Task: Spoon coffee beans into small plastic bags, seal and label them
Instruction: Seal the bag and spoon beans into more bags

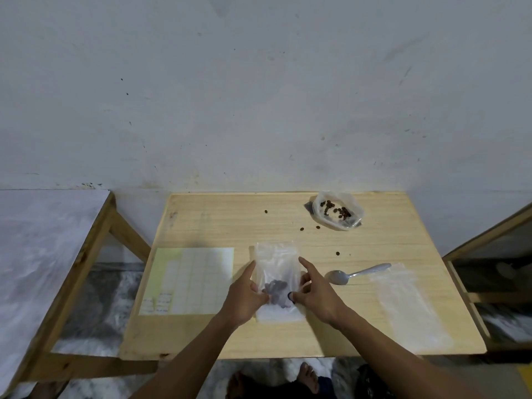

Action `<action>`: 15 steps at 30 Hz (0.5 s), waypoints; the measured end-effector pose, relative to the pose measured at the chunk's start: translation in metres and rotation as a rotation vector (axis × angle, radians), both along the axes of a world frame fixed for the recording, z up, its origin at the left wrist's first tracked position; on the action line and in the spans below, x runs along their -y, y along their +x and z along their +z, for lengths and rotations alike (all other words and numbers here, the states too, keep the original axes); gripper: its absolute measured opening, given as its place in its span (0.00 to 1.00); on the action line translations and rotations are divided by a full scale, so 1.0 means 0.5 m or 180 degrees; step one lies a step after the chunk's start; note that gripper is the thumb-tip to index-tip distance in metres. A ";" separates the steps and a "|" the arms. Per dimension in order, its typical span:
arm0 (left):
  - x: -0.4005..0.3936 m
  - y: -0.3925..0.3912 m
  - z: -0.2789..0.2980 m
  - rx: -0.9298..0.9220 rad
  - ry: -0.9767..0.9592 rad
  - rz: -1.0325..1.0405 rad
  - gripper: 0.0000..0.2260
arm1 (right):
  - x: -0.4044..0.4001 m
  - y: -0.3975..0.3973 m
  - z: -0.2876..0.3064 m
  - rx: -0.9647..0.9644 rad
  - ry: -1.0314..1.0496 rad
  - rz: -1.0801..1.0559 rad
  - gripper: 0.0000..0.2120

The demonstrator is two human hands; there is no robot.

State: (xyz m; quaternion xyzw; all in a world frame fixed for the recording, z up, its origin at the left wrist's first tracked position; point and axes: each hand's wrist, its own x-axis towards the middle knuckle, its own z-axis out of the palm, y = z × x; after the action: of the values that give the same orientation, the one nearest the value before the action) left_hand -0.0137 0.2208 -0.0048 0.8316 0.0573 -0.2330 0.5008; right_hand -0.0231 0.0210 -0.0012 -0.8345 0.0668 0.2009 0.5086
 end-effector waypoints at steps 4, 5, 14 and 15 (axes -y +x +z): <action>0.009 -0.004 -0.017 -0.0040 0.0320 0.0021 0.39 | -0.017 -0.004 -0.012 0.0327 -0.0560 0.0221 0.28; 0.010 -0.003 -0.023 -0.0078 0.0385 0.0023 0.38 | -0.021 -0.005 -0.016 0.0333 -0.0706 0.0275 0.26; 0.008 -0.007 -0.036 0.0117 0.0851 -0.0100 0.34 | -0.013 -0.001 -0.027 0.0161 -0.0959 0.0313 0.32; 0.008 -0.007 -0.036 0.0199 0.0915 -0.0082 0.35 | -0.005 -0.002 -0.028 0.0182 -0.0884 0.0227 0.33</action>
State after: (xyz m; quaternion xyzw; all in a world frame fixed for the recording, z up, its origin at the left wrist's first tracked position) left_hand -0.0171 0.2169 -0.0228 0.9023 0.0639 -0.2029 0.3751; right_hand -0.0239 0.0234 -0.0152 -0.9041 0.0498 0.1839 0.3824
